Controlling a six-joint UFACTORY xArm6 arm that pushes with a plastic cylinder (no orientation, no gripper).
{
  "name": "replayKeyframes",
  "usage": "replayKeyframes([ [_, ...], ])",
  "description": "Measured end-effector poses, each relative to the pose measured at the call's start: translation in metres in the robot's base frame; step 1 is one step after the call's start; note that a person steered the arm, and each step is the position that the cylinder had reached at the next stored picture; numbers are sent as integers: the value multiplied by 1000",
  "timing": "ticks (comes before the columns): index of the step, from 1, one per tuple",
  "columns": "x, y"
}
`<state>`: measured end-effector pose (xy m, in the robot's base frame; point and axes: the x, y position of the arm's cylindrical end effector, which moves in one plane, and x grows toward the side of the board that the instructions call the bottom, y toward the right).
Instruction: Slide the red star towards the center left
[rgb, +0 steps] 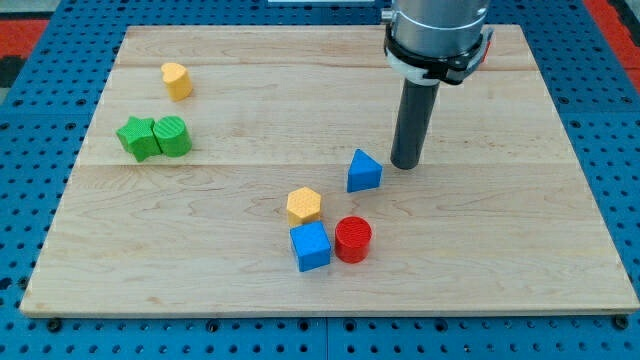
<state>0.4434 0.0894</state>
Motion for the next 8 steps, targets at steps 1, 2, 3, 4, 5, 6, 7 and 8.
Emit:
replayKeyframes([
  [1, -6, -16],
  [2, 36, -81],
  [3, 28, -66],
  [4, -63, 16],
  [5, -130, 127],
  [6, -168, 210],
  [7, -183, 174],
  [8, -184, 107],
])
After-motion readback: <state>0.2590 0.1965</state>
